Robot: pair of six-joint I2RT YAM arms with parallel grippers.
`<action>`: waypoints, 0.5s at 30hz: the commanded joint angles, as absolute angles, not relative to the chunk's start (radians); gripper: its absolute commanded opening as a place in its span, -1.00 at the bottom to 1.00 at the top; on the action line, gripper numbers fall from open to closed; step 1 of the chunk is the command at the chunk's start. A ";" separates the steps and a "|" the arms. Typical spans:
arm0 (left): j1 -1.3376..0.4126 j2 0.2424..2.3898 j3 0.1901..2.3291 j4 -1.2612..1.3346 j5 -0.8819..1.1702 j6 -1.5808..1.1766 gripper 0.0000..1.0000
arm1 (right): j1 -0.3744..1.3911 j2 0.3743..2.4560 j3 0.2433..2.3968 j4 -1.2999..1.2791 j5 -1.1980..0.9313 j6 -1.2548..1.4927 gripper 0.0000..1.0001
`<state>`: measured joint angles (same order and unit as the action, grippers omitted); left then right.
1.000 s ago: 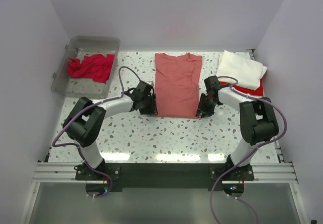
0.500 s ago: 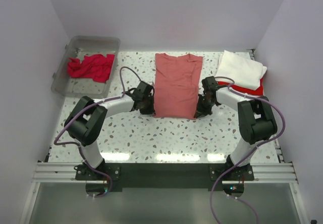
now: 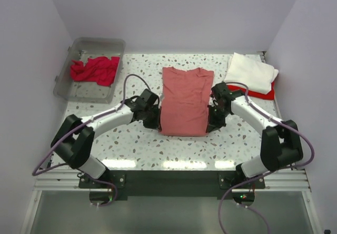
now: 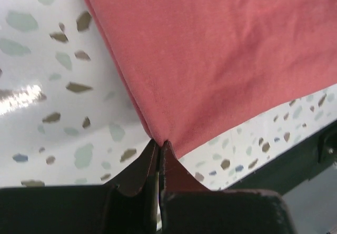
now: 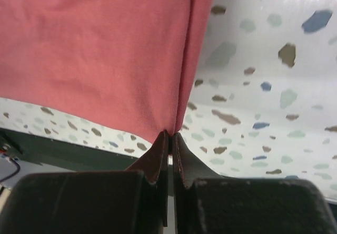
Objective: Fold and stack the t-shirts
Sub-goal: Fold the tshirt
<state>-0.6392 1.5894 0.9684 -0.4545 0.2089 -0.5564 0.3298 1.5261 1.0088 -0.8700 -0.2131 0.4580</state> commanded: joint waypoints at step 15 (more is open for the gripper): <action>-0.678 1.223 1.089 -0.830 0.327 -0.776 -1.00 | 0.465 1.146 1.158 -1.341 -0.238 0.629 -1.00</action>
